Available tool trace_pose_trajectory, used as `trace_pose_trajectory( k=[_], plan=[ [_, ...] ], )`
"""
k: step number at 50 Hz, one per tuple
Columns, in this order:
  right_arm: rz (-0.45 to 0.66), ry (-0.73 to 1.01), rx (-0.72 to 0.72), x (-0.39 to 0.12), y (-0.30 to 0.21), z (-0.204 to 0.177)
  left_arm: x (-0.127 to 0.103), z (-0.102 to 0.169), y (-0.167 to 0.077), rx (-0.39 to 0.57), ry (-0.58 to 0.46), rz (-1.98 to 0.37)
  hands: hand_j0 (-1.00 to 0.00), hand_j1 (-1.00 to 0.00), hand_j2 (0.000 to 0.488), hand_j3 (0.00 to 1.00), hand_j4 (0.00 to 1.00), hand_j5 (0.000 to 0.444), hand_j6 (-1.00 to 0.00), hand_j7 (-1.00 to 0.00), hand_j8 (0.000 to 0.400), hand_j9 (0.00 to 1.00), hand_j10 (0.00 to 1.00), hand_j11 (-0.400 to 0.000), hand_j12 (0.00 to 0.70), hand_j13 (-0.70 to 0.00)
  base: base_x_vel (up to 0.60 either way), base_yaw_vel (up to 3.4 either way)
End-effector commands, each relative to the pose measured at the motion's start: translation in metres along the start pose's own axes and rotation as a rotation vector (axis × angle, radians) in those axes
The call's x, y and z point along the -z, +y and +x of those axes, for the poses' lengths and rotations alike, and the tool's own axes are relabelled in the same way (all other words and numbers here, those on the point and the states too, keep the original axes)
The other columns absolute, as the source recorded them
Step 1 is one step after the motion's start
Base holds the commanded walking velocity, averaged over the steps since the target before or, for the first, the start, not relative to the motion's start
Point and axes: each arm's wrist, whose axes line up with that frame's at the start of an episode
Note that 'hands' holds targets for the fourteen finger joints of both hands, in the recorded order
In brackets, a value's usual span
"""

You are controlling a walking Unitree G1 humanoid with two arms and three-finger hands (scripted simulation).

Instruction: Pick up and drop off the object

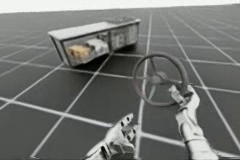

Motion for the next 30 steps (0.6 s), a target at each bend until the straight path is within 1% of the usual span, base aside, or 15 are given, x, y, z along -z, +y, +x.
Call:
trace_pose_trajectory(
  k=[1,30],
  plan=[
    [0.006,-0.027,-0.038,-0.0063,0.0131,-0.0009,0.0003,-0.0022,0.0028,0.001,-0.010,-0.011,0.00,0.00,0.000,1.00,1.00,0.000,0.00,0.00,0.000,1.00,1.00,-0.400,0.000,-0.700,0.59,0.01],
    [0.006,-0.027,-0.038,-0.0063,0.0131,-0.0009,0.0003,-0.0022,0.0028,0.001,-0.010,-0.011,0.00,0.00,0.000,1.00,1.00,0.000,0.00,0.00,0.000,1.00,1.00,-0.400,0.000,-0.700,0.59,0.02]
  ],
)
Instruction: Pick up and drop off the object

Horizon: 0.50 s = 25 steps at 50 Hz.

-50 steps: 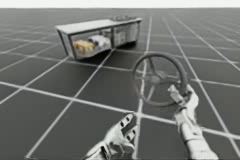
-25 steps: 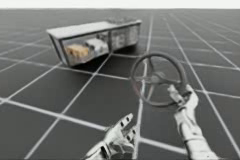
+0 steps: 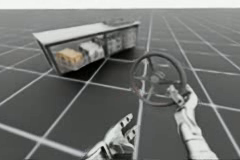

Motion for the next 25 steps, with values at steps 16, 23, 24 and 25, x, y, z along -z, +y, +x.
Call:
trace_pose_trajectory(
  k=[16,23,24,25],
  plan=[
    [0.032,-0.041,-0.005,-0.0117,-0.0012,0.0009,-0.0022,0.0014,-0.0059,0.012,-0.001,0.021,0.00,0.00,0.000,1.00,1.00,0.000,0.00,0.00,0.000,1.00,1.00,-0.400,0.000,-0.700,0.58,0.04],
    [0.032,-0.041,-0.005,-0.0117,-0.0012,0.0009,-0.0022,0.0014,-0.0059,0.012,-0.001,0.021,0.00,0.00,0.000,1.00,1.00,0.000,0.00,0.00,0.000,1.00,1.00,-0.400,0.000,-0.700,0.59,0.01],
    [0.032,-0.041,-0.005,-0.0117,-0.0012,0.0009,-0.0022,0.0014,-0.0059,0.012,-0.001,0.021,0.00,0.00,0.000,1.00,1.00,0.000,0.00,0.00,0.000,1.00,1.00,-0.400,0.000,-0.700,0.59,0.01],
    [0.032,-0.041,-0.005,-0.0117,-0.0012,0.0009,-0.0022,0.0014,-0.0059,0.012,-0.001,0.021,0.00,0.00,0.000,1.00,1.00,0.000,0.00,0.00,0.000,1.00,1.00,-0.400,0.000,-0.700,0.59,0.02]
  ],
)
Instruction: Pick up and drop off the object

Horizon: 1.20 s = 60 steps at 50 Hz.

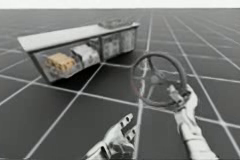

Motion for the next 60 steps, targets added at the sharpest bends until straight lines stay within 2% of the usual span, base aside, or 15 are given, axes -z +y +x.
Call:
trace_pose_trajectory(
  k=[1,60],
  plan=[
    [0.031,-0.040,-0.002,-0.0113,-0.0019,0.0013,-0.0019,0.0018,-0.0055,0.012,0.001,0.019,0.00,0.00,0.000,1.00,1.00,0.000,0.00,0.00,0.000,1.00,1.00,-0.400,0.000,-0.700,0.59,0.02],
    [0.031,-0.040,-0.002,-0.0113,-0.0019,0.0013,-0.0019,0.0018,-0.0055,0.012,0.001,0.019,0.00,0.00,0.000,1.00,1.00,0.000,0.00,0.00,0.000,1.00,1.00,-0.400,0.000,-0.700,0.58,0.03]
  ],
)
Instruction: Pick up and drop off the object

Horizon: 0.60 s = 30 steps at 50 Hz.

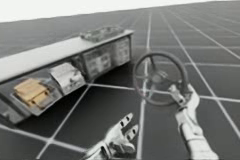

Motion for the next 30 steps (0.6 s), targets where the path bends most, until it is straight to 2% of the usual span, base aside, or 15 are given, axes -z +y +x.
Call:
trace_pose_trajectory(
  k=[1,13,30],
  plan=[
    [0.004,-0.028,-0.040,-0.0069,0.0141,-0.0015,-0.0003,-0.0031,0.0025,0.004,-0.016,-0.011,0.00,0.00,0.000,1.00,1.00,0.000,0.00,0.00,0.000,1.00,1.00,-0.400,0.000,-0.700,0.58,0.04],
    [0.004,-0.028,-0.040,-0.0069,0.0141,-0.0015,-0.0003,-0.0031,0.0025,0.004,-0.016,-0.011,0.00,0.00,0.000,1.00,1.00,0.000,0.00,0.00,0.000,1.00,1.00,-0.400,0.000,-0.700,0.54,0.10],
    [0.004,-0.028,-0.040,-0.0069,0.0141,-0.0015,-0.0003,-0.0031,0.0025,0.004,-0.016,-0.011,0.00,0.00,0.000,1.00,1.00,0.000,0.00,0.00,0.000,1.00,1.00,-0.400,0.000,-0.700,0.42,0.34]
  ],
)
